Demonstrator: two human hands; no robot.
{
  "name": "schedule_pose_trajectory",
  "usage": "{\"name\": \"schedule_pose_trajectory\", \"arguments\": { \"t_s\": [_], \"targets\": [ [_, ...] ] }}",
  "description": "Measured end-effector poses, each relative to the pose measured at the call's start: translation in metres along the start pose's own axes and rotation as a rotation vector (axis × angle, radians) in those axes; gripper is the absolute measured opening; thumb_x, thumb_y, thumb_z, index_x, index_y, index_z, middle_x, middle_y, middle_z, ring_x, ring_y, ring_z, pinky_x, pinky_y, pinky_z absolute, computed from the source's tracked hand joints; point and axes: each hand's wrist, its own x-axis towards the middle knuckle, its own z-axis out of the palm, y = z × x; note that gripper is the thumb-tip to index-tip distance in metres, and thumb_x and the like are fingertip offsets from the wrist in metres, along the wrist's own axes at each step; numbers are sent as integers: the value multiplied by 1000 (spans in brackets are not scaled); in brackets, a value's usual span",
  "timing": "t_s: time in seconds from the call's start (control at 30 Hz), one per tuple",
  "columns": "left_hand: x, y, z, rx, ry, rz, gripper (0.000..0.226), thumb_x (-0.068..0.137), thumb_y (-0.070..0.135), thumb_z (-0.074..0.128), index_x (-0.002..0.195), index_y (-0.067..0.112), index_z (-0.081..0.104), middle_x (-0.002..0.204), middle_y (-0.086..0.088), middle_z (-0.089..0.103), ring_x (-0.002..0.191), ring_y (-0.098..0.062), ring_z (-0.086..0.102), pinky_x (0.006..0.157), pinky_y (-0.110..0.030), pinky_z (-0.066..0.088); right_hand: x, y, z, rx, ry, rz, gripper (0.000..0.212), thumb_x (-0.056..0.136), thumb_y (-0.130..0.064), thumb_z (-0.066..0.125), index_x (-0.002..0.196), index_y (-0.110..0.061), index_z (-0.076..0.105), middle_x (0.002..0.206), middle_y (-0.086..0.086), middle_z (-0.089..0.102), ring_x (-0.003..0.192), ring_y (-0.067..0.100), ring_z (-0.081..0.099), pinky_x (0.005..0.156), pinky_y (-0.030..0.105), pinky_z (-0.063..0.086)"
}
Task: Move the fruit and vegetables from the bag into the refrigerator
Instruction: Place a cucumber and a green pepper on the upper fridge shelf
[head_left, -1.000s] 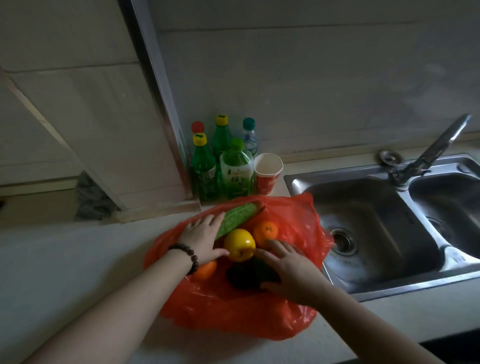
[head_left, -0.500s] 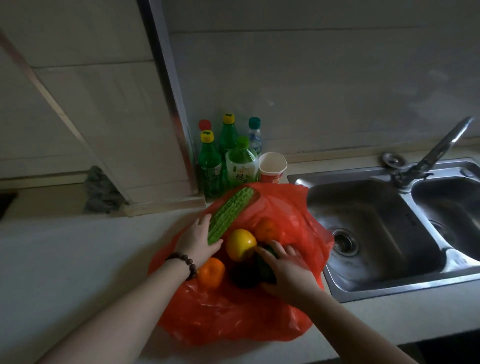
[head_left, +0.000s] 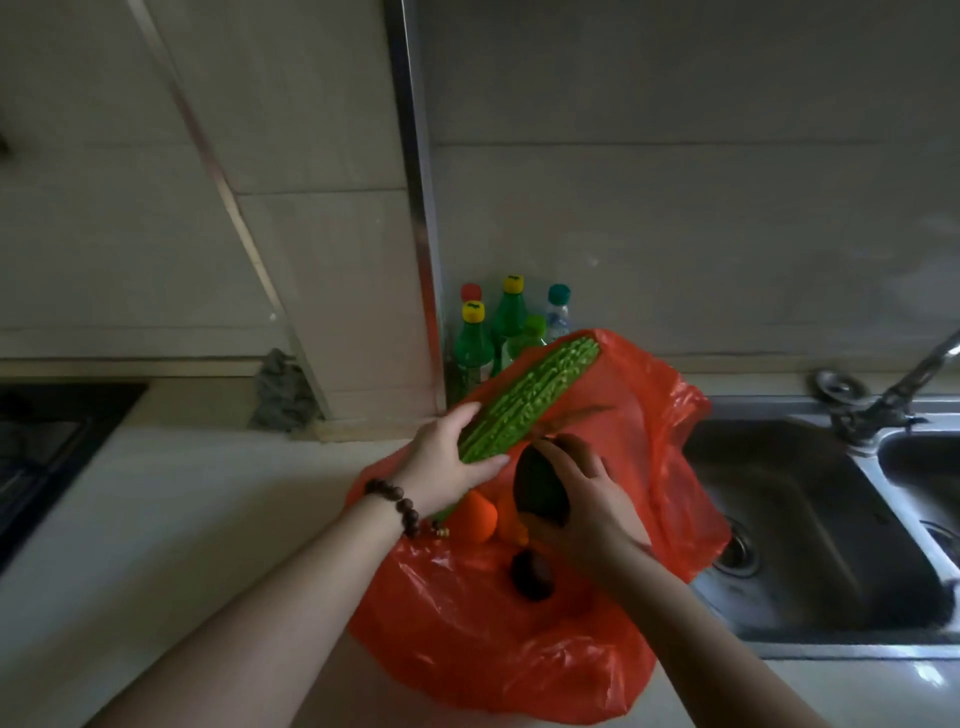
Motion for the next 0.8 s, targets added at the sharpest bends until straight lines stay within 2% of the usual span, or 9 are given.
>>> {"name": "schedule_pose_trajectory", "arguments": {
  "t_s": [0.07, 0.13, 0.2, 0.3, 0.4, 0.6, 0.8],
  "targets": [
    [1, 8, -6, -18, -58, -17, 79, 81, 34, 71, 145, 13, 29, 147, -2, 38, 133, -13, 36, 96, -14, 27, -5, -4, -8, 27, 13, 16, 77, 78, -39, 68, 143, -37, 26, 147, -3, 27, 123, 28, 42, 95, 30, 41],
    [3, 11, -10, -4, -146, -49, 81, 80, 37, 71, 145, 13, 29, 146, -1, 38, 133, -14, 36, 101, -18, 28, -14, -4, -19, -2, 94, 3, 76, 76, -39, 70, 142, -37, 31, 146, -2, 30, 121, 30, 42, 95, 34, 41],
    [3, 10, -11, 23, -209, -88, 80, 77, 40, 73, 142, 15, 35, 141, 3, 44, 126, -15, 45, 104, -24, 35, -25, -1, -32, -5, 183, 8, 76, 75, -38, 72, 140, -36, 34, 143, -1, 33, 122, 29, 39, 96, 36, 41],
    [-3, 5, -8, 61, -257, -105, 73, 76, 36, 74, 139, 16, 41, 135, -2, 52, 114, -15, 55, 96, -28, 46, -31, 9, -52, -22, 299, 29, 76, 74, -36, 74, 140, -30, 36, 143, 0, 34, 124, 29, 37, 95, 38, 42],
    [-17, -1, -3, 120, -306, -76, 78, 79, 35, 72, 144, 19, 32, 143, -3, 42, 128, -19, 44, 99, -25, 38, -22, 24, -66, -107, 326, 77, 77, 74, -39, 74, 140, -29, 36, 143, 3, 35, 122, 31, 38, 94, 46, 44],
    [-38, -13, -4, 27, -262, -17, 79, 77, 39, 73, 143, 21, 33, 143, 2, 41, 127, -11, 41, 98, -20, 34, -7, 41, -84, -115, 319, 159, 75, 75, -41, 73, 140, -28, 37, 142, 4, 35, 122, 33, 37, 93, 47, 44],
    [-47, -2, -24, -111, -171, 5, 86, 75, 40, 75, 145, 18, 30, 144, 4, 40, 126, -7, 42, 104, -25, 36, -8, 25, -88, -108, 346, 115, 75, 75, -38, 73, 139, -25, 38, 143, 6, 34, 126, 35, 35, 96, 50, 42]
  ]
}}
